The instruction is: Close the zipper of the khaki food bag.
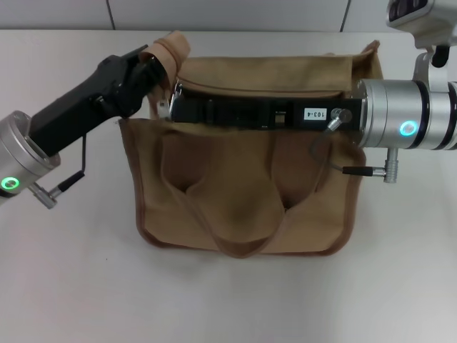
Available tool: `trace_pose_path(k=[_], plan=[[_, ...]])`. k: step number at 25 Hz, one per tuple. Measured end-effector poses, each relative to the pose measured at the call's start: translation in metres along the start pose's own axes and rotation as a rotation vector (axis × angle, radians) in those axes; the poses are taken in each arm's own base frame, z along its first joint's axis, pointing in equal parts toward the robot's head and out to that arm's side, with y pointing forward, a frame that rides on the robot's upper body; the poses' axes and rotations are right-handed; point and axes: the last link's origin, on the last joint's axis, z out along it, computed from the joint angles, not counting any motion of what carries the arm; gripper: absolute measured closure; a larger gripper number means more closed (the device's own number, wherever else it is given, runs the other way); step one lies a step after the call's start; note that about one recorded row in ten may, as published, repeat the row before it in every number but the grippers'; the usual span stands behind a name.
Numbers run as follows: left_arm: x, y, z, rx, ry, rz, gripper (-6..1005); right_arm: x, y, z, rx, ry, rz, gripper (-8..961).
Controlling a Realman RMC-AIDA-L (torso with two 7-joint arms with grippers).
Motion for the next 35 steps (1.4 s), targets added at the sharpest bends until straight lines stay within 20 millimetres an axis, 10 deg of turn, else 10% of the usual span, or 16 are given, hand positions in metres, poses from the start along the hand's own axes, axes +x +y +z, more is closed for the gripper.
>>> trace_pose_path(k=[35], plan=[[0.031, 0.001, 0.012, -0.112, -0.111, 0.044, 981, -0.005, 0.004, 0.008, -0.023, 0.027, -0.156, 222]])
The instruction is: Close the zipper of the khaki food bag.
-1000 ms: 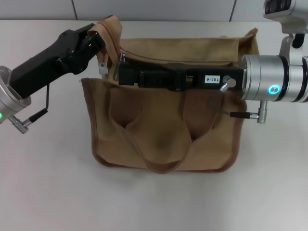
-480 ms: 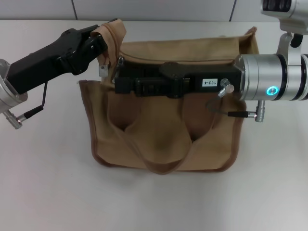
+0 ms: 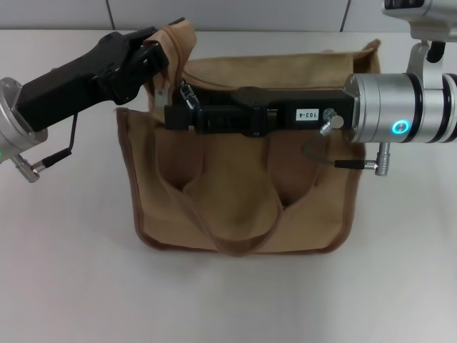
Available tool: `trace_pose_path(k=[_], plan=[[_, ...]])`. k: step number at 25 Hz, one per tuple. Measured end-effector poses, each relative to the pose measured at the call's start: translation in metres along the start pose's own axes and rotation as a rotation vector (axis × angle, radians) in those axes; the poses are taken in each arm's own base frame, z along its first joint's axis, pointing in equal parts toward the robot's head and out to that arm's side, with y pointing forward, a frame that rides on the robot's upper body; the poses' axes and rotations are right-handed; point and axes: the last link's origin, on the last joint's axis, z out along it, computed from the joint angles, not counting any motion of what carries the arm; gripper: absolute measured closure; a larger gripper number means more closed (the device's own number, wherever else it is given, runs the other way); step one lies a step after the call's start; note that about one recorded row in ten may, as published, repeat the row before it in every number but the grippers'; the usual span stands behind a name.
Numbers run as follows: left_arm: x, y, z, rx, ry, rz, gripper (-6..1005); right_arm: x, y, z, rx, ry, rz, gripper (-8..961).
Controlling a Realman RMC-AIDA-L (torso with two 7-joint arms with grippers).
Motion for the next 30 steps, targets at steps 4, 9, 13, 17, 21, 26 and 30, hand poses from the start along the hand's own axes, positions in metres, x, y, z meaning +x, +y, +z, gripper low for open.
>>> trace_pose_path(k=[4, 9, 13, 17, 21, 26, 30], plan=[[-0.0007, -0.0015, 0.0031, 0.003, -0.002, 0.001, 981, -0.0011, -0.0024, -0.0002, 0.017, -0.012, -0.007, 223], [-0.0005, -0.0020, 0.0034, 0.006, 0.000, 0.003, 981, -0.0003, -0.0055, -0.0021, 0.041, -0.022, -0.005, 256], [-0.0004, -0.0022, 0.0034, 0.008, 0.001, 0.003, 981, 0.0001, -0.0056, -0.0019, 0.041, -0.019, -0.011, 290], [-0.0003, -0.0023, 0.0034, 0.008, 0.002, 0.004, 981, 0.0009, -0.0052, -0.0040, 0.041, -0.029, -0.057, 323], [-0.0003, -0.0023, 0.0029, 0.010, 0.004, 0.004, 981, 0.0001, -0.0050, -0.0052, 0.042, -0.045, -0.059, 435], [-0.0004, -0.0023, 0.0025, 0.011, 0.004, 0.004, 981, 0.0000, -0.0060, -0.0053, 0.049, -0.046, -0.057, 626], [-0.0005, -0.0016, 0.0024, 0.007, 0.004, 0.004, 982, -0.0003, -0.0062, -0.0050, 0.050, -0.046, -0.055, 723]])
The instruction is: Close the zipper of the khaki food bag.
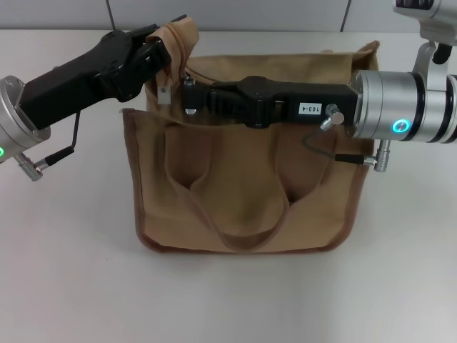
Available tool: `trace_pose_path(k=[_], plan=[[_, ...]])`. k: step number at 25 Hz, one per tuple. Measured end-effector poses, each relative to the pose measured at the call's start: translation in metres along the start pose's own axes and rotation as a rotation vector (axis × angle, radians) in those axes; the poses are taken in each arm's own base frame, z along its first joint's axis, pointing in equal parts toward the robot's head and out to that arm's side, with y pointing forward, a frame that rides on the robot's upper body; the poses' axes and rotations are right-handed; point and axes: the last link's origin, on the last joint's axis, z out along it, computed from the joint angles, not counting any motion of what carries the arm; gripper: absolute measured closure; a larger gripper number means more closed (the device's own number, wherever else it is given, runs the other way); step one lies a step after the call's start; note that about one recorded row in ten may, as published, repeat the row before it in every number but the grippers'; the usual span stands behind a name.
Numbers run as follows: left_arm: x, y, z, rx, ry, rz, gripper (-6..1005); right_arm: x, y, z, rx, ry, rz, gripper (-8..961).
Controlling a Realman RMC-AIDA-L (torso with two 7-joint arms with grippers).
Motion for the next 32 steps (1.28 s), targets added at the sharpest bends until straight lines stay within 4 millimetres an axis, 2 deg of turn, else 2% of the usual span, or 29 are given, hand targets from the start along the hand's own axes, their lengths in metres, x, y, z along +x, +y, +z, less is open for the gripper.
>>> trace_pose_path(k=[10, 15, 19, 20, 24, 27, 32], plan=[[-0.001, 0.001, -0.003, 0.009, 0.009, 0.001, 982, 0.003, -0.001, -0.004, 0.011, -0.003, 0.014, 952], [-0.004, -0.001, -0.017, 0.072, 0.028, 0.030, 982, 0.008, -0.003, -0.019, 0.046, -0.026, 0.047, 953], [-0.006, -0.004, -0.040, 0.183, 0.073, 0.058, 982, 0.010, -0.004, -0.041, 0.092, -0.047, 0.071, 954], [-0.006, -0.004, -0.040, 0.183, 0.073, 0.058, 982, 0.010, -0.004, -0.041, 0.092, -0.047, 0.071, 954], [-0.010, -0.005, -0.058, 0.272, 0.092, 0.087, 982, 0.017, 0.000, -0.063, 0.122, -0.069, 0.092, 954], [-0.011, -0.006, -0.062, 0.296, 0.095, 0.088, 982, 0.020, 0.002, -0.070, 0.126, -0.072, 0.099, 955], [-0.012, -0.007, -0.070, 0.340, 0.107, 0.090, 981, 0.030, 0.004, -0.100, 0.175, -0.113, 0.127, 956]])
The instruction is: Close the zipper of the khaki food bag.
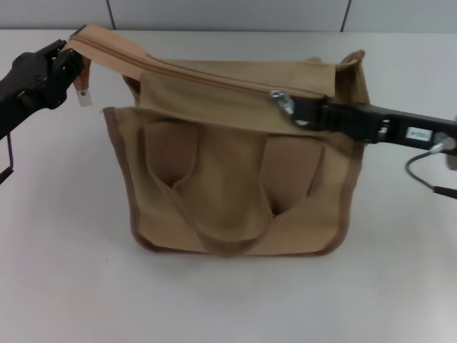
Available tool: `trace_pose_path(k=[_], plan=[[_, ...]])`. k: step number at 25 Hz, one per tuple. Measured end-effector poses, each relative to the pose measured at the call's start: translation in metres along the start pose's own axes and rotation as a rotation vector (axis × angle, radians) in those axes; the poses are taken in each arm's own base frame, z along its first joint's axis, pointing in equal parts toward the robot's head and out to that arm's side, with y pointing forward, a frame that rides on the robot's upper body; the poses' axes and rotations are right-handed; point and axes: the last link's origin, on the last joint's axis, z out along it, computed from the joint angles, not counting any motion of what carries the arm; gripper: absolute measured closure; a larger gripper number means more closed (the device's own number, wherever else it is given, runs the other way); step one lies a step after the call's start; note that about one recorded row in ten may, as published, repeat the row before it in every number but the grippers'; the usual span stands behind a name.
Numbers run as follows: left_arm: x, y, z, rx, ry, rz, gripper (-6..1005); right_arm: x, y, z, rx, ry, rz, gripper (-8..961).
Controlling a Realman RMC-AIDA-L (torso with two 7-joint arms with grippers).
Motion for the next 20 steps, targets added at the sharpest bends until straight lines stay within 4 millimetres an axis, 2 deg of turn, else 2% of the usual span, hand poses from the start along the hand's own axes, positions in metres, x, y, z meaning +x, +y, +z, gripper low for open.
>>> trace_pose_path(k=[3, 4, 5, 9, 14, 19, 20], plan=[[0.000, -0.001, -0.001, 0.010, 0.000, 0.010, 981, 0.001, -0.005, -0.022, 0.057, -0.062, 0.006, 956], [0.000, -0.001, -0.001, 0.012, -0.001, 0.010, 980, 0.001, -0.006, -0.038, 0.091, -0.116, 0.001, 956], [-0.001, -0.001, -0.001, 0.013, -0.003, 0.010, 980, 0.001, -0.006, -0.038, 0.091, -0.116, 0.001, 956], [-0.002, -0.001, 0.001, 0.010, -0.006, 0.016, 977, 0.005, 0.000, -0.064, 0.124, -0.243, -0.111, 957], [-0.007, -0.001, 0.004, 0.020, -0.009, 0.009, 974, 0.012, 0.003, -0.070, 0.148, -0.327, -0.179, 958], [-0.011, -0.003, 0.004, 0.038, -0.011, 0.049, 971, 0.017, 0.003, -0.069, 0.159, -0.351, -0.194, 800], [-0.012, -0.004, 0.003, 0.045, -0.016, 0.053, 971, 0.019, 0.003, -0.068, 0.157, -0.353, -0.195, 722]])
